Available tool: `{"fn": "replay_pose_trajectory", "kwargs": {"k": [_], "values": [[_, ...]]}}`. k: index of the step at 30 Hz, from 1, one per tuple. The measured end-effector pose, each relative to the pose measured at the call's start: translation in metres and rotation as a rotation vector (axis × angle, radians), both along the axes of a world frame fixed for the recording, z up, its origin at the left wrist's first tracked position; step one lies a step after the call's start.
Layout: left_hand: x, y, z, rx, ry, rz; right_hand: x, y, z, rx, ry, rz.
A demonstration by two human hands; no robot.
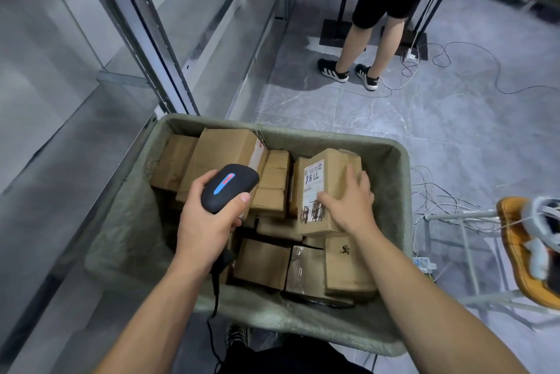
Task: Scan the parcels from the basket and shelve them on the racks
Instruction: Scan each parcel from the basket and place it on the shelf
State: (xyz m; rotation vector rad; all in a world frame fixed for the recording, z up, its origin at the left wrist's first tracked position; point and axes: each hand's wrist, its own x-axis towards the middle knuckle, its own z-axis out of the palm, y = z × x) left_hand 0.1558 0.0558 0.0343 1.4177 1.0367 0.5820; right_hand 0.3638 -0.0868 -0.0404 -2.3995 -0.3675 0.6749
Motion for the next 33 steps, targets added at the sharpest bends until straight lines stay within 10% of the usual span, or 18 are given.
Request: {"fn": "replay_pose_trajectory", "kwargs": {"k": [33], "values": [[0.003,-0.049,0.012,0.031,-0.032,-0.022,0.024,-0.058,-0.012,0.557,0.389,-0.265]]}}
